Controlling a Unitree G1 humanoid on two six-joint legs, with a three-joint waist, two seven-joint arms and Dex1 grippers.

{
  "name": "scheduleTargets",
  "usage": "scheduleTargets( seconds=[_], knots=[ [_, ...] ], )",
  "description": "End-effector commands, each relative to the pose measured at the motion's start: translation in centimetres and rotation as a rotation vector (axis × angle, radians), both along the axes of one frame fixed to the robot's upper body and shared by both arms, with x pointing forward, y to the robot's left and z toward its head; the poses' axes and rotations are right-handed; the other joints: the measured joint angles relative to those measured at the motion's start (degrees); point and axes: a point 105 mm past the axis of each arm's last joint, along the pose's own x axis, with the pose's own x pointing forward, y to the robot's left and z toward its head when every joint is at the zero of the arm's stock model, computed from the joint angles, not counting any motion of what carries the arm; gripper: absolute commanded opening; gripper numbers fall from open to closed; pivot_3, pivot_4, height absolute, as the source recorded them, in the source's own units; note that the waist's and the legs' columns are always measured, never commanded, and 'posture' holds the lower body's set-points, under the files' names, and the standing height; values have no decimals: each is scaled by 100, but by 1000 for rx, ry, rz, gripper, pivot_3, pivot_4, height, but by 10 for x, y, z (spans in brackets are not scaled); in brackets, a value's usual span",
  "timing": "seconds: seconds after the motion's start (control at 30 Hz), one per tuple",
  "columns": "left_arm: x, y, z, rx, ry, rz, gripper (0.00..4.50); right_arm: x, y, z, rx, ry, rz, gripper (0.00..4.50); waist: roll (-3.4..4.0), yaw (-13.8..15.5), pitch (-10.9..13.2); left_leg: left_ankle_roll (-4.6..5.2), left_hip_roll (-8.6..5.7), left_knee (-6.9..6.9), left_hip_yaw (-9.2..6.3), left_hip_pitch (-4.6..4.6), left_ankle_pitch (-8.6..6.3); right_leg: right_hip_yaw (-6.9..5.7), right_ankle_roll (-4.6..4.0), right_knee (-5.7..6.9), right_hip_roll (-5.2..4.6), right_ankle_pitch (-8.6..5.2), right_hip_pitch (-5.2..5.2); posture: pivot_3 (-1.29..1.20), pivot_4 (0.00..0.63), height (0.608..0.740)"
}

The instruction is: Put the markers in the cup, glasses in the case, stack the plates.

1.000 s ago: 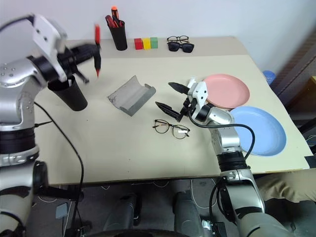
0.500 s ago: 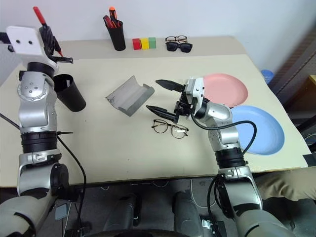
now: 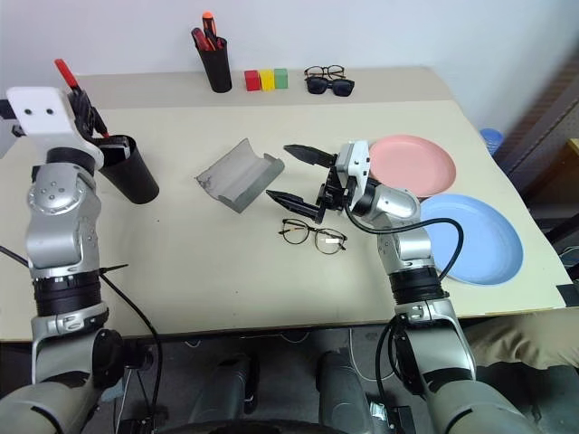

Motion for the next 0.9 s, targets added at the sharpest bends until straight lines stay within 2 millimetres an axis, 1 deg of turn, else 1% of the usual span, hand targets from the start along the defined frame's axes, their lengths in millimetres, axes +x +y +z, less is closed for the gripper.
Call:
scheduleTargets(
  seconds=[0.03, 0.1, 0.13, 0.23, 0.3, 0.33, 0.37, 0.43, 0.47, 0.53, 0.57, 0.6, 0.63, 0.67, 0.73, 0.77, 0.83, 0.87, 0.9],
  knots=[
    [-7, -4, 2, 6, -12, -7, 27, 0, 0, 13, 23, -55, -6, 4500, 0, -1, 0, 0, 0, 0, 0, 0, 0, 0, 0, -1, 0, 0, 0, 0, 150, 740],
    [-7, -5, -4, 6, 1, -10, 27, 1, -1, 13, 22, -55, -8, 4500, 0, -1, 0, 0, 0, 0, 0, 0, 0, 0, 0, 0, 0, 0, 0, 0, 150, 740],
    [-7, -6, -11, 16, 20, -12, 27, 1, -1, 13, 22, -55, -10, 4500, 0, -2, 0, 0, 0, 0, 0, 0, 0, 0, -1, -1, 0, 0, 0, 0, 150, 740],
    [-6, -10, -27, 37, 52, -24, 1240, 2, -2, 13, 23, -54, -17, 4500, 0, -1, 0, 0, 0, 0, 0, 0, 0, 0, -1, -2, 0, 0, 0, 0, 150, 740],
    [-7, -12, -32, 24, 55, -30, 2149, 3, -4, 13, 22, -55, -26, 4500, 0, 1, 0, 0, 0, 0, 0, 0, 0, 0, -1, -2, 0, 0, 0, 0, 150, 740],
    [-7, -13, -33, 6, 50, -37, 2709, 3, -5, 14, 22, -56, -31, 4500, 0, 6, 0, 0, 0, 0, 0, 0, 0, 0, -1, -2, 0, 0, 0, 0, 150, 740],
    [-8, -16, -28, 1, 27, -55, 3115, 3, -6, 14, 22, -56, -36, 4500, 0, 10, 0, 0, 0, 0, 0, -1, 0, 0, -1, -3, 0, 0, 0, 0, 150, 740],
    [-9, -23, -17, -35, -10, -102, 3115, 4, -9, 14, 19, -56, -50, 4500, 0, 14, 0, 0, 0, 0, 0, -1, 0, 0, -1, -3, 0, 0, 0, 0, 150, 740],
    [-9, -32, -9, -47, -27, -156, 3115, 5, -11, 14, 16, -56, -60, 4500, 0, 22, 0, 0, 0, 1, 0, -1, 0, 0, -1, -3, -1, 0, 0, 0, 150, 740],
    [-7, -54, 4, -50, -13, -295, 3115, 6, -16, 13, 8, -54, -82, 4500, -2, 47, 1, 0, 0, 2, 0, -3, 0, 0, -2, -4, 0, 0, 0, 0, 150, 740],
    [-6, -74, 11, -24, 18, -418, 3115, 7, -20, 12, -5, -47, -103, 4500, -3, 76, 1, 0, 0, 3, 0, -5, 0, 0, -2, -5, 0, 0, 0, 0, 150, 740],
    [-7, -87, 14, -6, 46, -499, 3115, 8, -23, 10, -14, -41, -117, 4500, -2, 94, 1, 0, 0, 5, 0, -7, 0, 0, -2, -6, 0, -1, 0, 0, 150, 740],
    [-3, -102, 12, -8, 132, -601, 3115, 8, -29, 8, -27, -32, -136, 4500, -2, 113, 1, -1, -1, 5, 1, -8, 0, 0, -2, -9, 0, -1, 0, 0, 150, 740],
    [-2, -110, 10, -12, 197, -663, 3115, 7, -32, 7, -36, -26, -149, 4500, -2, 124, 1, -1, -2, 4, 1, -8, 0, 0, -2, -10, -1, -1, 0, 0, 150, 740],
    [3, -122, 1, -18, 336, -755, 3115, 5, -38, 5, -50, -18, -172, 4500, -1, 117, 1, -1, -4, 4, 2, -8, -1, 1, -2, -13, -2, -1, 1, 0, 150, 740],
    [6, -131, -14, -13, 474, -803, 3115, 2, -44, 2, -61, -15, -190, 4500, -1, 108, 1, -1, -3, 3, 1, -8, -1, 1, -1, -14, -1, -1, 1, 0, 150, 740],
    [17, -141, -46, 22, 668, -795, 3115, -5, -62, -3, -69, -6, -256, 4500, -1, 125, 0, 0, -3, 2, 0, -6, -1, 0, -1, -10, -1, -2, 1, 0, 150, 740],
    [20, -144, -58, 30, 730, -780, 3115, -9, -69, -4, -73, -3, -284, 4500, 1, 119, -1, 0, -4, 1, -2, -6, 0, 0, 1, -10, 0, -3, 2, 0, 150, 740],
    [23, -146, -65, 28, 760, -770, 3115, -11, -74, -4, -74, -1, -306, 4500, 1, 116, 0, 0, -4, 1, 0, -5, -1, 1, 1, -11, -1, -4, 2, 0, 150, 740]
  ],
)
